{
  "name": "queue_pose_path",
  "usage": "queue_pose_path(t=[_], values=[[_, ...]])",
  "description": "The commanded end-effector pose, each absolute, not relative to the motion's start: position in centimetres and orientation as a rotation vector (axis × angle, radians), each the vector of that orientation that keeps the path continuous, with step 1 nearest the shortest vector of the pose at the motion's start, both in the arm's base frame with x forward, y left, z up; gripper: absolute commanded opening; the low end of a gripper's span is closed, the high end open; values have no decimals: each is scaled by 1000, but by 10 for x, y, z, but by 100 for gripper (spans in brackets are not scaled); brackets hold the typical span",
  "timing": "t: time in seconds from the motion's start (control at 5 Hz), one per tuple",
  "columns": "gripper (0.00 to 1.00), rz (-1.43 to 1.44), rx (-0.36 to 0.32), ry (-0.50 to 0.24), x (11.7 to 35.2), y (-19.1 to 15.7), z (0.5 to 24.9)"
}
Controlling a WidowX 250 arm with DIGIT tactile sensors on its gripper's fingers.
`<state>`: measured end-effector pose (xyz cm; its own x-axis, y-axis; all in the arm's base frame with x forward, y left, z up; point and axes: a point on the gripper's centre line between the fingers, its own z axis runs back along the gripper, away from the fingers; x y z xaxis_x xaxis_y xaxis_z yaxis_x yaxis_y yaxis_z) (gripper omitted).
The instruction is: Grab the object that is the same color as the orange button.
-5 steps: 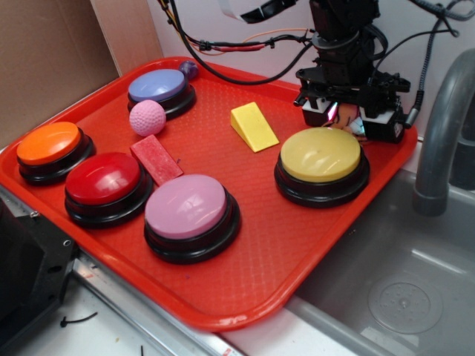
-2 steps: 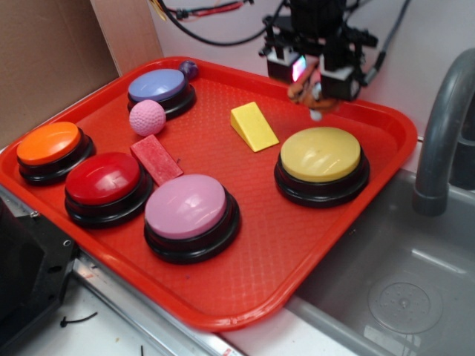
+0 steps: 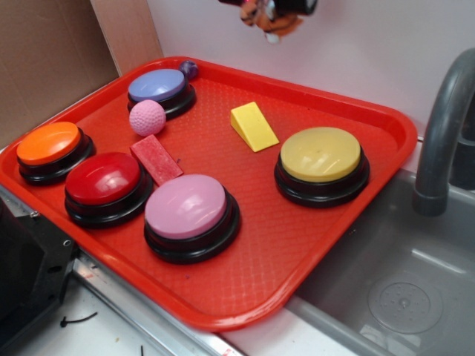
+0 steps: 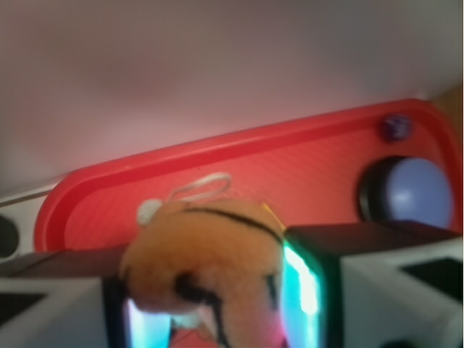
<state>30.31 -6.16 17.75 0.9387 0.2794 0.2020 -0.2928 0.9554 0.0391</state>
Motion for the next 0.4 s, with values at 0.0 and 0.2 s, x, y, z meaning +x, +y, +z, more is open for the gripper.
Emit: queue_pose_path(t=[0.0, 0.2], values=[[0, 346, 93, -187, 247, -24, 232], [0, 369, 59, -140, 235, -14, 225]])
